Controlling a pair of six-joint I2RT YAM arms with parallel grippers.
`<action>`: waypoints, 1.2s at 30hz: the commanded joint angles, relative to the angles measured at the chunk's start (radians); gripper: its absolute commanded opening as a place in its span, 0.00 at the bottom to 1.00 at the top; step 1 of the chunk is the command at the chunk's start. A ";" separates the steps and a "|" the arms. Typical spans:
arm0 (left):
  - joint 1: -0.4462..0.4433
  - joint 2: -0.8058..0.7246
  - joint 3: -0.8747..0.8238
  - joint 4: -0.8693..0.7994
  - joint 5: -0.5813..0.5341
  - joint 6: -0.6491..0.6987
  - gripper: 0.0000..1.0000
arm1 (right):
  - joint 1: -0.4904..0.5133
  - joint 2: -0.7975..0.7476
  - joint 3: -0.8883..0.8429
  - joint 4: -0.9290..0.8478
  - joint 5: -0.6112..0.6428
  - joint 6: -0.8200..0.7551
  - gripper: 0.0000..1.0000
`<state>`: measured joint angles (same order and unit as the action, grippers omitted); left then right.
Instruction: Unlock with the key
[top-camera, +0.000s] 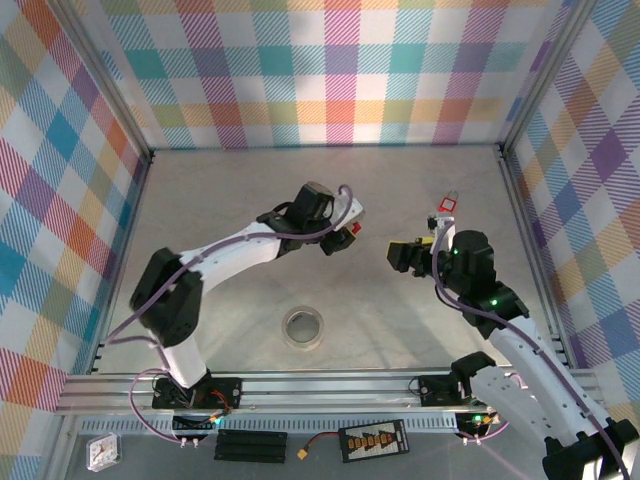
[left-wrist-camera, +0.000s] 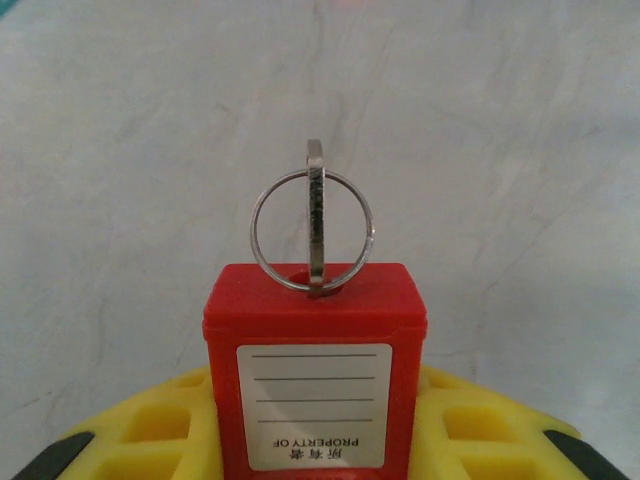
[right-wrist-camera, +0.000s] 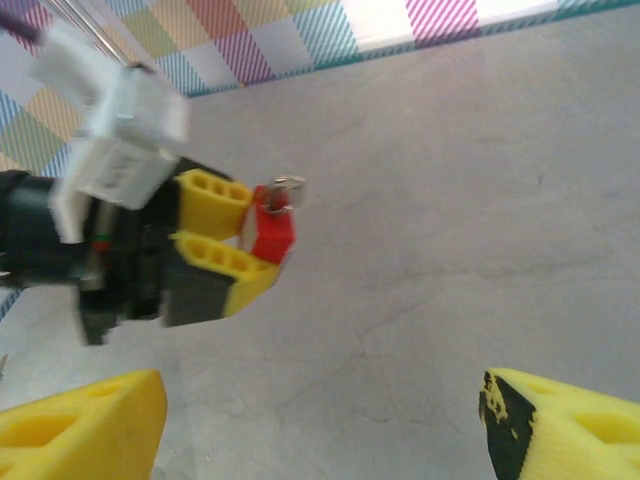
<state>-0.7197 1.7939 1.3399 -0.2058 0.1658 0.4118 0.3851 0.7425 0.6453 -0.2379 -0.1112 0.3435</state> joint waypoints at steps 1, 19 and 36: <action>-0.006 0.086 0.091 -0.003 -0.033 0.118 0.00 | -0.011 -0.012 0.023 -0.052 -0.034 0.030 0.82; -0.124 0.320 0.108 0.175 -0.177 0.254 0.00 | -0.061 -0.092 -0.017 -0.097 -0.070 0.049 0.83; -0.148 0.293 0.135 -0.292 0.030 0.537 0.16 | -0.099 -0.086 0.041 -0.182 -0.079 0.075 0.84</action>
<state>-0.8738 2.1033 1.4578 -0.2852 0.1265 0.8429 0.2947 0.6590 0.6434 -0.3992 -0.1764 0.4076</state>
